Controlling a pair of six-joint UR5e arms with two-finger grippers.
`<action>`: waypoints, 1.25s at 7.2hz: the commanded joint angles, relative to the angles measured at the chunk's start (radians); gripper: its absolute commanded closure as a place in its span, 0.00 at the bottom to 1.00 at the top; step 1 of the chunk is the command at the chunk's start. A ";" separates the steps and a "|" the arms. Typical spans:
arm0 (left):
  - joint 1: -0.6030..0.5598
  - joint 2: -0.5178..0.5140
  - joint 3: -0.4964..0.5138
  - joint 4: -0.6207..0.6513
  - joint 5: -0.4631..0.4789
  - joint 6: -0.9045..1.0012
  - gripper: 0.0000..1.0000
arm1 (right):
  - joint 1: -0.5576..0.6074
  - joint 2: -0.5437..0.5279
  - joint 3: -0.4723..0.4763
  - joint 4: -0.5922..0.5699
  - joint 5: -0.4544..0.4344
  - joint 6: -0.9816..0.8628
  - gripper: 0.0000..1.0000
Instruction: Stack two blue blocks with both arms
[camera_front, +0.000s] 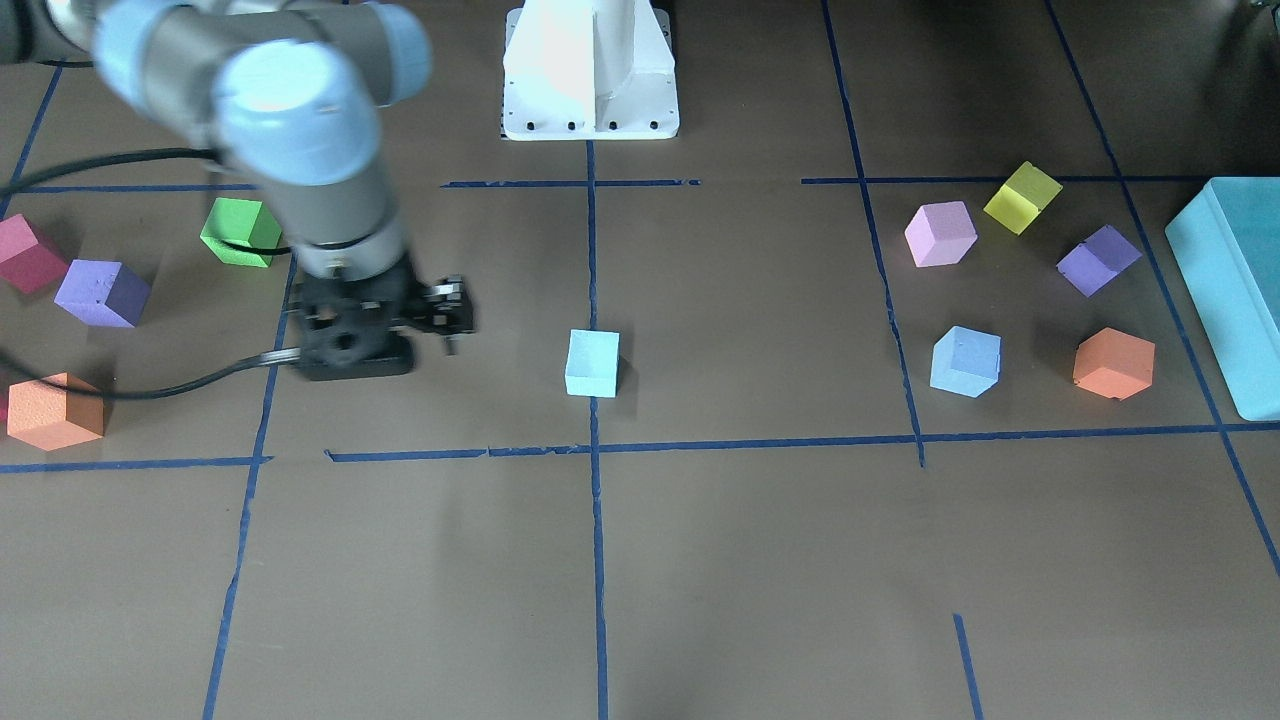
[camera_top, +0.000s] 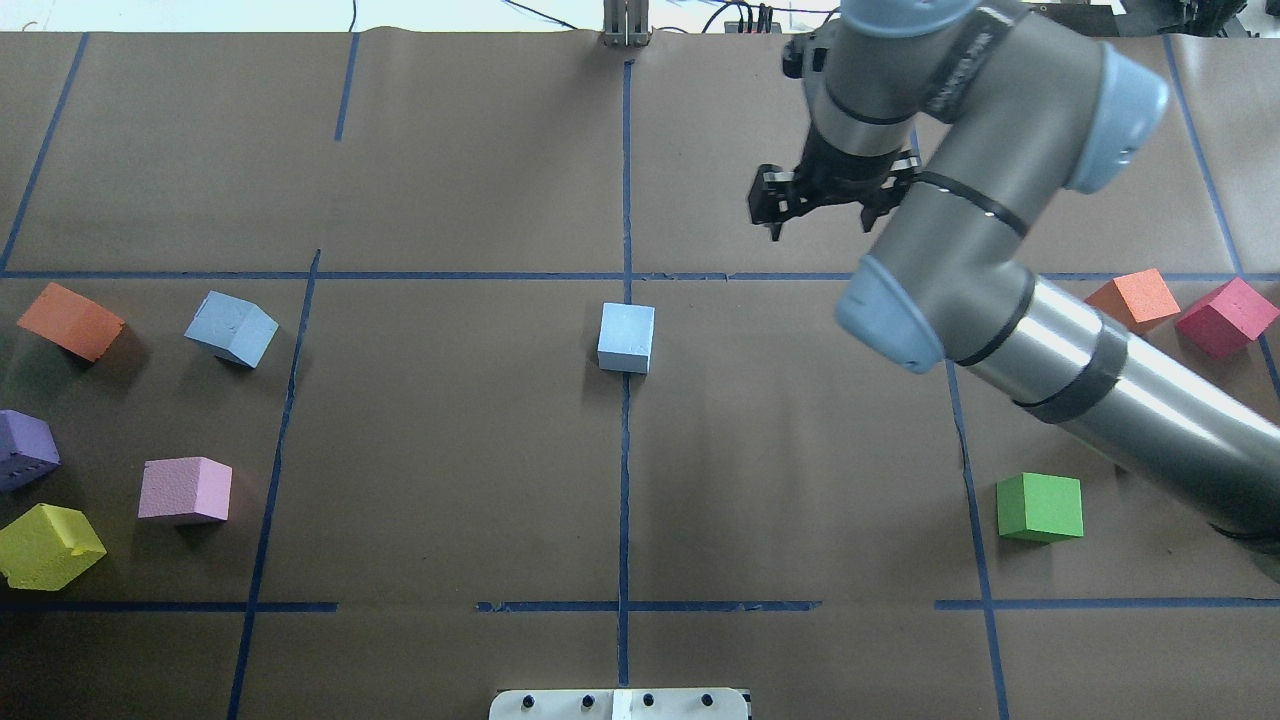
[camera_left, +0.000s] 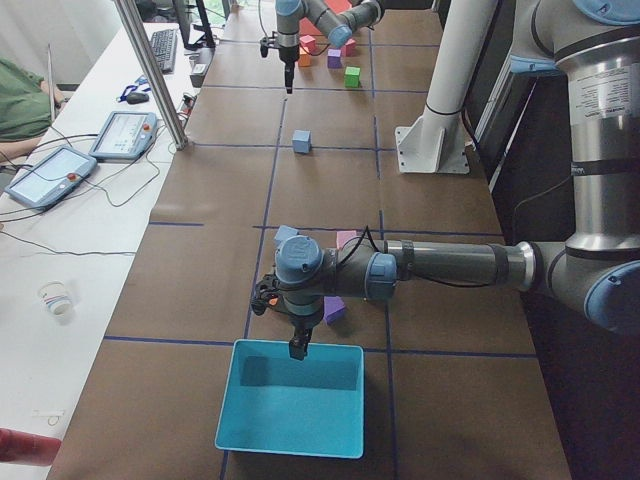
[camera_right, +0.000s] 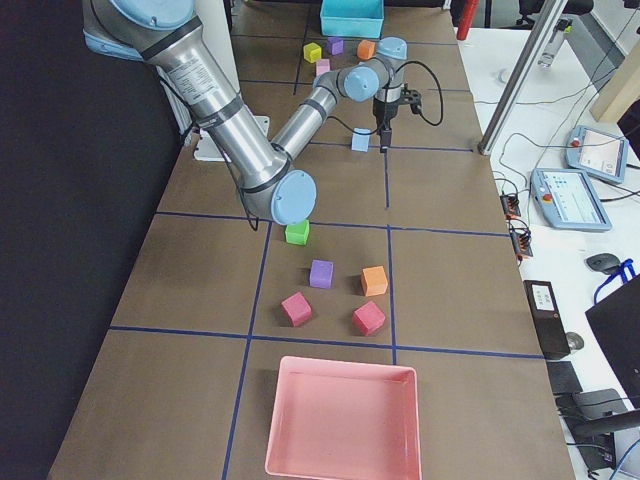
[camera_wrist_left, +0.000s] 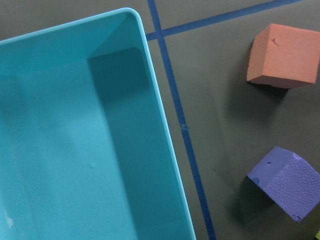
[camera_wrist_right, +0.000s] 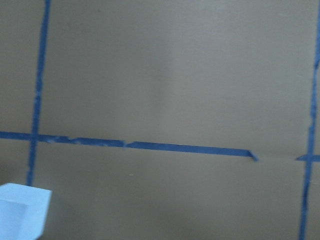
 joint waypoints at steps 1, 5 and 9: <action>0.000 -0.009 -0.010 0.000 0.017 -0.003 0.00 | 0.203 -0.295 0.154 -0.003 0.128 -0.412 0.00; 0.000 -0.064 -0.018 -0.043 -0.010 0.000 0.00 | 0.600 -0.738 0.203 0.020 0.230 -1.105 0.00; 0.035 -0.156 -0.015 -0.086 -0.160 -0.285 0.00 | 0.699 -0.887 0.177 0.153 0.231 -1.063 0.00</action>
